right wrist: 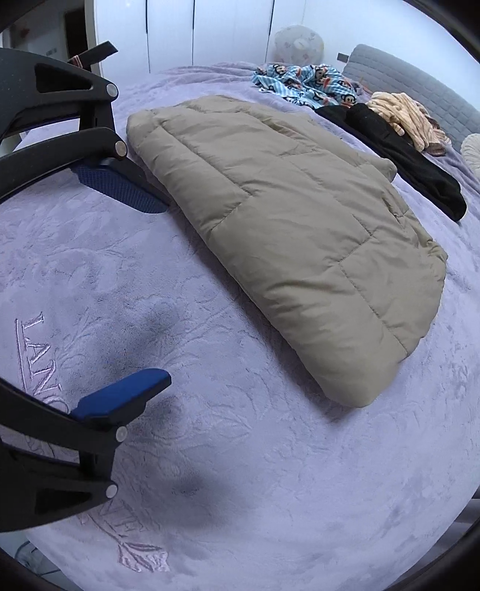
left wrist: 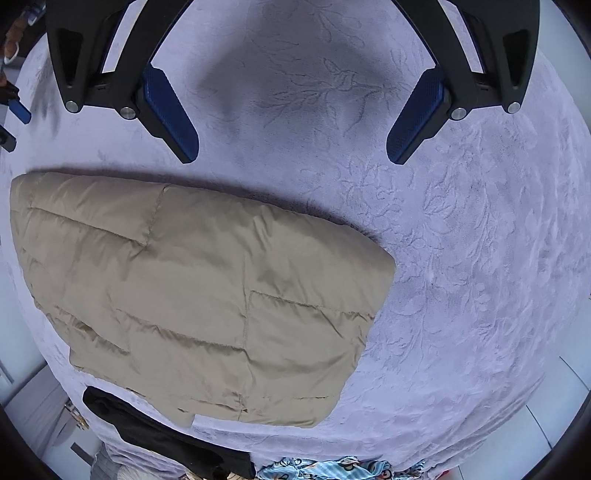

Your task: Fold large clothes

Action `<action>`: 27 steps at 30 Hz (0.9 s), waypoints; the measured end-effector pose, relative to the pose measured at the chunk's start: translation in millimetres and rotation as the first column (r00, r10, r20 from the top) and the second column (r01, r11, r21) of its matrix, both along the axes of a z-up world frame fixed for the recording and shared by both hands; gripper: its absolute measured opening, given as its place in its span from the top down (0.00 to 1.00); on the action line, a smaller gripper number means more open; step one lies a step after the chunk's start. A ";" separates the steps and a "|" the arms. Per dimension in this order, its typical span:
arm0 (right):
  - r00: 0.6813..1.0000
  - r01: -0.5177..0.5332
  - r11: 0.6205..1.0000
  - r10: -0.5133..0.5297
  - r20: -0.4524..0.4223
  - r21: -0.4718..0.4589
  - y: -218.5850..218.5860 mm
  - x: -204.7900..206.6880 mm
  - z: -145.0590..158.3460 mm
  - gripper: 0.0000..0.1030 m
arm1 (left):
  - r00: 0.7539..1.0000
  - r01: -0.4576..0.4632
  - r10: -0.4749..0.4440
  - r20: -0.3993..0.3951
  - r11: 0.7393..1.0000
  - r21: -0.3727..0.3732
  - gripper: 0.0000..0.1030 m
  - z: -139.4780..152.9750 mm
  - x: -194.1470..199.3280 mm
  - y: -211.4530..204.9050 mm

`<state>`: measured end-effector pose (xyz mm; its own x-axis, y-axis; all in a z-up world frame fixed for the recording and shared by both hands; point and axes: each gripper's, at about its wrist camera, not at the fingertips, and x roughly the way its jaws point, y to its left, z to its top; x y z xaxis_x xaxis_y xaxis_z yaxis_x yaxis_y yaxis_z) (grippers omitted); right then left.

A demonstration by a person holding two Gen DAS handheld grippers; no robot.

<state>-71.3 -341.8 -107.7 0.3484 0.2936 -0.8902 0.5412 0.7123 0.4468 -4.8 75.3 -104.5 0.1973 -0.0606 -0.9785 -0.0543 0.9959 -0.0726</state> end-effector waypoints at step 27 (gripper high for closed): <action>0.999 0.022 0.964 -0.032 0.037 0.263 -3.7 8.6 -40.0 0.00 | 0.994 -0.104 0.094 -0.047 0.940 -0.324 0.01 -25.4 23.7 12.4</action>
<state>-62.7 -345.5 -147.7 0.3935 0.5052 -0.7681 0.5364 0.5524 0.6381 19.0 87.7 -129.8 0.1895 -0.3582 -0.9142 -0.1587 0.9076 -0.3886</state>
